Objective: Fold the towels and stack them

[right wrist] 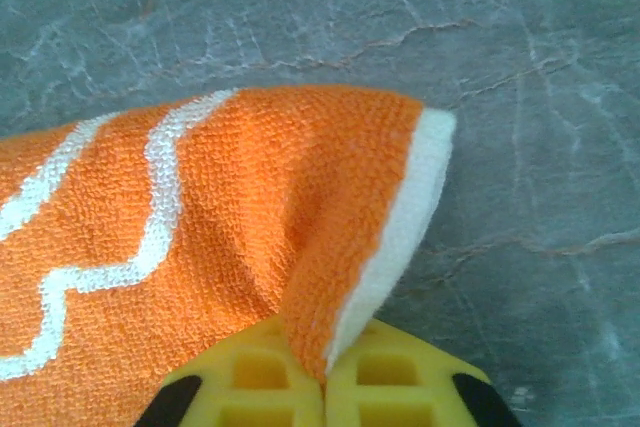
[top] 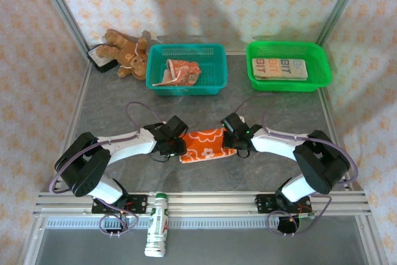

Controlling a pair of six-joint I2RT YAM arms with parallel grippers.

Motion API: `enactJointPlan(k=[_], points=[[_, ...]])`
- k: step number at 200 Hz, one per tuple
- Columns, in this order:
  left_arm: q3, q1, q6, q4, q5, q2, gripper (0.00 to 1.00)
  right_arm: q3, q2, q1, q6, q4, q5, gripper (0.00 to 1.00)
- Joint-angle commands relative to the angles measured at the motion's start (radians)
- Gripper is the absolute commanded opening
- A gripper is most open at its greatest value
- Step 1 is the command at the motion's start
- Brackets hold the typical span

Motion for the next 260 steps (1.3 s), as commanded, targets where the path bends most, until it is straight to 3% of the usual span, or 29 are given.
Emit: enactJointPlan(k=[1, 36, 64, 88, 144, 260], points=[[0.036, 0.008, 0.016, -0.061, -0.036, -0.044, 0.37, 0.001, -0.015, 0.007, -0.009, -0.125, 0.041, 0.0], [0.104, 0.032, 0.048, -0.13, -0.066, -0.116, 0.48, 0.137, -0.082, -0.069, -0.036, -0.33, 0.125, 0.0], [0.147, 0.058, 0.071, -0.17, -0.076, -0.173, 0.8, 0.283, -0.089, -0.136, -0.076, -0.469, 0.188, 0.0], [0.166, 0.081, 0.09, -0.192, -0.082, -0.21, 0.98, 0.441, -0.033, -0.173, -0.113, -0.575, 0.266, 0.0], [0.167, 0.123, 0.114, -0.216, -0.068, -0.266, 1.0, 0.81, 0.204, -0.248, -0.177, -0.723, 0.407, 0.0], [0.204, 0.165, 0.145, -0.281, -0.055, -0.27, 1.0, 1.619, 0.702, -0.338, -0.307, -0.909, 0.499, 0.0]])
